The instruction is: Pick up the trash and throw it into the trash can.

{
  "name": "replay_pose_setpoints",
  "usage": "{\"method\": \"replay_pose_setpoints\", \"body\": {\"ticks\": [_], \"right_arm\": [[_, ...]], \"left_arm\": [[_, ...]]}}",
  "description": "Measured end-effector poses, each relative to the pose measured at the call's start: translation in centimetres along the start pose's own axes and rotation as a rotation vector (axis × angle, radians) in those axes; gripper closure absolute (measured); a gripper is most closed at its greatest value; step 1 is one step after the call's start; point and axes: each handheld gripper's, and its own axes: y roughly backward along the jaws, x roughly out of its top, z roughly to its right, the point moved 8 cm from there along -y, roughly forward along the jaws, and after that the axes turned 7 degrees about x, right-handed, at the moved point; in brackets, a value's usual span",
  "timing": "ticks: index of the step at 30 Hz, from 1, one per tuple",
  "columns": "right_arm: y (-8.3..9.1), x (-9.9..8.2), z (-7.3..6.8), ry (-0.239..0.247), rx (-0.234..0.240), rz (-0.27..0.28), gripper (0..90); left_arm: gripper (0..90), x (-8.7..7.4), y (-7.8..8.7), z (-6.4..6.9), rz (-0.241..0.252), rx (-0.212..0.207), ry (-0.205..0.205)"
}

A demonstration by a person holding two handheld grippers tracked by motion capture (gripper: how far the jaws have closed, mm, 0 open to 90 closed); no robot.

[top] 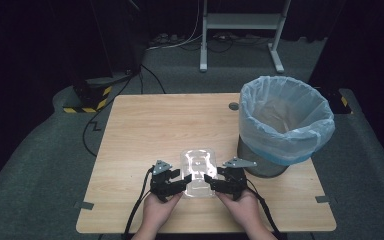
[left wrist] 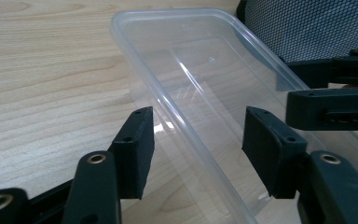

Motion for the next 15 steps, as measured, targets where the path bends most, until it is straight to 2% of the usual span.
{"method": "replay_pose_setpoints", "body": {"ticks": [5, 8, 13, 15], "right_arm": [[-0.19, 0.04, -0.08, -0.024, -0.001, -0.004, 37.9], [0.05, 0.12, 0.09, -0.038, 0.001, -0.009, 43.4], [0.32, 0.11, 0.18, -0.051, 0.018, -0.012, 47.1], [0.56, 0.16, 0.22, -0.040, 0.015, -0.006, 49.4]], "left_arm": [[47.9, 0.09, 0.03, 0.21, -0.016, -0.006, -0.004], [49.8, 0.14, 0.05, 0.14, -0.016, -0.005, -0.005], [51.5, 0.15, 0.17, 0.34, -0.011, 0.005, -0.009], [53.2, 0.23, 0.26, 0.33, -0.006, 0.007, -0.013]]}}
